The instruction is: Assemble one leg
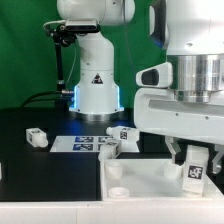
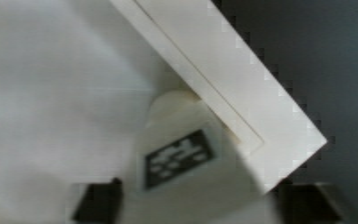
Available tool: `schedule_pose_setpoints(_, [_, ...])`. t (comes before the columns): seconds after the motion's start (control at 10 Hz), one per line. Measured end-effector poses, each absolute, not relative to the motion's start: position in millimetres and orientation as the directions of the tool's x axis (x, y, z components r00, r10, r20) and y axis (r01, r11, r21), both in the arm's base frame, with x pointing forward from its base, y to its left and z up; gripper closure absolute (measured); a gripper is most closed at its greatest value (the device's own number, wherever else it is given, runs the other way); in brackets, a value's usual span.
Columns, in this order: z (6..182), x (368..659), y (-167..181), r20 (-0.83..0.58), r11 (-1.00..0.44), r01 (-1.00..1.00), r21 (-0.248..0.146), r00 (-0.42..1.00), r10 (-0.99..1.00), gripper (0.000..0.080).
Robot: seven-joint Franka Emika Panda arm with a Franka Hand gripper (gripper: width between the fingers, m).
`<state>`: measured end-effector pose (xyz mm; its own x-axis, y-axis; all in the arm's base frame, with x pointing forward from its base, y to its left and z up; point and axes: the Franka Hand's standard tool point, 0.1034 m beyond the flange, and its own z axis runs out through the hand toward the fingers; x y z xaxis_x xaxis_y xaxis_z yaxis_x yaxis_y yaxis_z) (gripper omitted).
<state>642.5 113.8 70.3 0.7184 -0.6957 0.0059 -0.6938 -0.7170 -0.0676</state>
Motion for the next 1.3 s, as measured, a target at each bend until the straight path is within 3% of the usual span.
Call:
schedule_pose_setpoints(0.1, [70.2, 642, 114, 0.001, -0.671, -0.739, -0.068, 0.672, -0.741, 0.0515])
schedule_pose_setpoints(0.4, [69.7, 645, 103, -0.022, -0.463, -0.884, -0.065, 0.465, -0.885, 0.0514])
schedule_pose_setpoints(0.6, [69.3, 644, 103, -0.056, -0.128, -0.99, -0.055, 0.131, -0.99, 0.0514])
schedule_pose_setpoints(0.8, [68.8, 645, 113, -0.102, 0.251, -0.967, -0.046, -0.245, -0.964, 0.0514])
schedule_pose_setpoints(0.9, [68.7, 645, 114, -0.105, 0.318, -0.947, -0.042, -0.313, -0.944, 0.0514])
schedule_pose_setpoints(1.1, [68.7, 645, 114, -0.105, 0.329, -0.943, -0.042, -0.324, -0.94, 0.0514])
schedule_pose_setpoints(1.2, [68.3, 642, 113, -0.098, 0.2, -0.979, -0.03, -0.197, -0.976, 0.0459])
schedule_pose_setpoints(1.3, [69.6, 637, 110, -0.104, 0.047, -0.999, 0.013, -0.049, -0.993, 0.0275])
